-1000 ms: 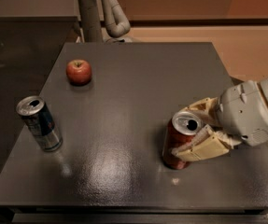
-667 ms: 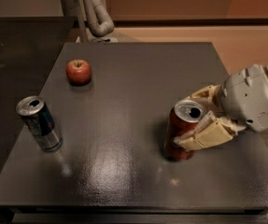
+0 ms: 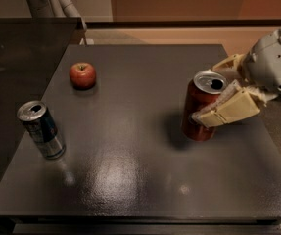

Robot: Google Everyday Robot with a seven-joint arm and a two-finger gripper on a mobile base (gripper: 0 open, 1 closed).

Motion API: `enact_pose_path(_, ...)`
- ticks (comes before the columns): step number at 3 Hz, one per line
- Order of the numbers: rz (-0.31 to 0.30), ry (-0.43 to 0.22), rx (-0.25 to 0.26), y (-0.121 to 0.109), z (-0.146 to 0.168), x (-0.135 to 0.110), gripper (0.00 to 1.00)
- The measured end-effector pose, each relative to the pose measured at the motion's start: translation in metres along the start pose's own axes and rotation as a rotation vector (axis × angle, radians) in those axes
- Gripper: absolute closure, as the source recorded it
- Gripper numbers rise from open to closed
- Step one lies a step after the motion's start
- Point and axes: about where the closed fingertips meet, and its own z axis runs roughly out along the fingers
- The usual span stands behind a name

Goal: Pick coke can

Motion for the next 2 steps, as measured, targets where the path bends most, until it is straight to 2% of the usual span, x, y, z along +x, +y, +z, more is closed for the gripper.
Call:
enact_pose_path(1,-0.015,-0.027,0.043,-0.0135,-0.0308,-0.0236,1.00)
enact_pose_path(2,-0.016,-0.028,0.046,-0.0138,-0.0321,-0.0248,1.00)
